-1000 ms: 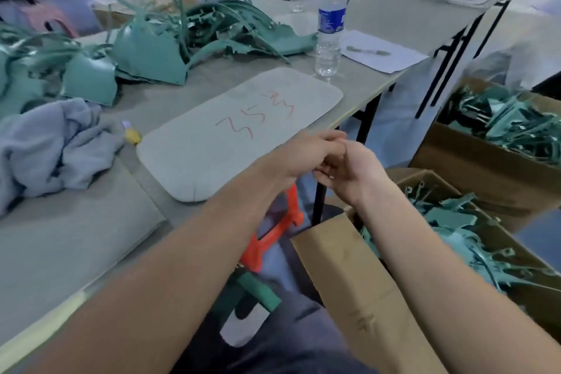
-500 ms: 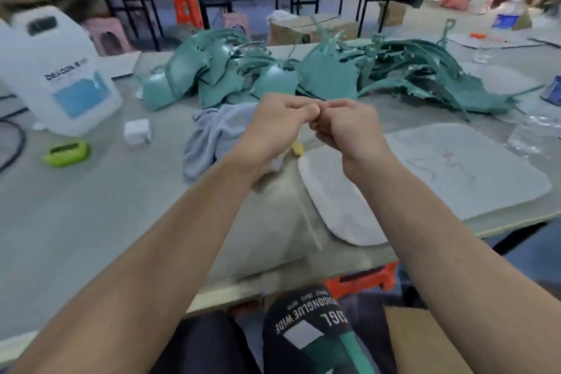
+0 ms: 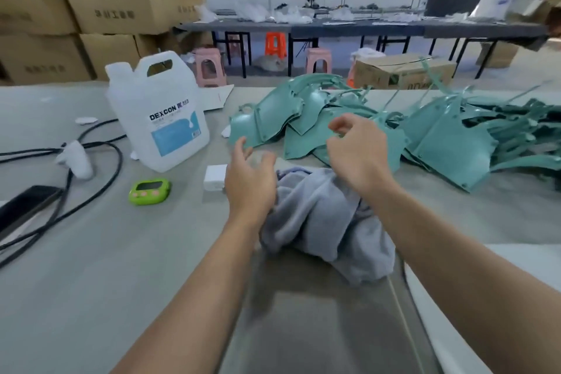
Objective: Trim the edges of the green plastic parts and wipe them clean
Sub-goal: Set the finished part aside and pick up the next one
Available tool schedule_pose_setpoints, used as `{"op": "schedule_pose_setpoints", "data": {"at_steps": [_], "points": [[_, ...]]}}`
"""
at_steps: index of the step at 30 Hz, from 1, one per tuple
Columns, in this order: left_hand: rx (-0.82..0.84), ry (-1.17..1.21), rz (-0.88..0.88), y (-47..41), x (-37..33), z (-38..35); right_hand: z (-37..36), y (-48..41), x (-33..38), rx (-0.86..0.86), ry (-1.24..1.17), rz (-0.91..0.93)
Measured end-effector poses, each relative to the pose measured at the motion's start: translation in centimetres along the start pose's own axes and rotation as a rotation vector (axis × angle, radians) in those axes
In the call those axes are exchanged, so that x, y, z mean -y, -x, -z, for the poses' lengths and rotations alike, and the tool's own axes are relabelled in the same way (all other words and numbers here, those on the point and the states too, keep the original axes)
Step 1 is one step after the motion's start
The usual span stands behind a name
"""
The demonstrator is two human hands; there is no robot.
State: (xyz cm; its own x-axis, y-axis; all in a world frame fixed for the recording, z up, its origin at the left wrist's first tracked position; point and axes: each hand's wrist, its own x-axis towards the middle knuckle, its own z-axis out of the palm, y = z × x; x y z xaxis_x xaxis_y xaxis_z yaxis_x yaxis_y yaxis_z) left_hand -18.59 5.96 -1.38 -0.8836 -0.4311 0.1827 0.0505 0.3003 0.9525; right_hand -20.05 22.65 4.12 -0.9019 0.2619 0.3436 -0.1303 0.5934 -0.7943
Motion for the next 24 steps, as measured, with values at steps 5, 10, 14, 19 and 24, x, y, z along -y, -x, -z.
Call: {"op": "schedule_pose_setpoints", "data": {"at_steps": [5,10,14,19,24], "points": [[-0.057,-0.141,-0.013,-1.6,2.6,-2.1,-2.4,-4.8,0.0,-0.01,0.432,0.247],[-0.042,-0.25,-0.063,-2.2,3.3,-3.0,-6.7,-10.3,-2.6,0.121,0.749,0.304],[-0.057,-0.26,-0.046,-2.4,3.4,-2.8,-8.9,-11.1,-6.0,0.216,0.763,0.199],[-0.028,-0.26,-0.042,-2.5,3.2,-2.8,-8.9,-10.9,-6.0,0.079,0.562,0.217],[0.009,-0.263,-0.044,-2.2,3.1,-2.9,-8.5,-9.1,-4.1,0.239,0.634,0.343]]}}
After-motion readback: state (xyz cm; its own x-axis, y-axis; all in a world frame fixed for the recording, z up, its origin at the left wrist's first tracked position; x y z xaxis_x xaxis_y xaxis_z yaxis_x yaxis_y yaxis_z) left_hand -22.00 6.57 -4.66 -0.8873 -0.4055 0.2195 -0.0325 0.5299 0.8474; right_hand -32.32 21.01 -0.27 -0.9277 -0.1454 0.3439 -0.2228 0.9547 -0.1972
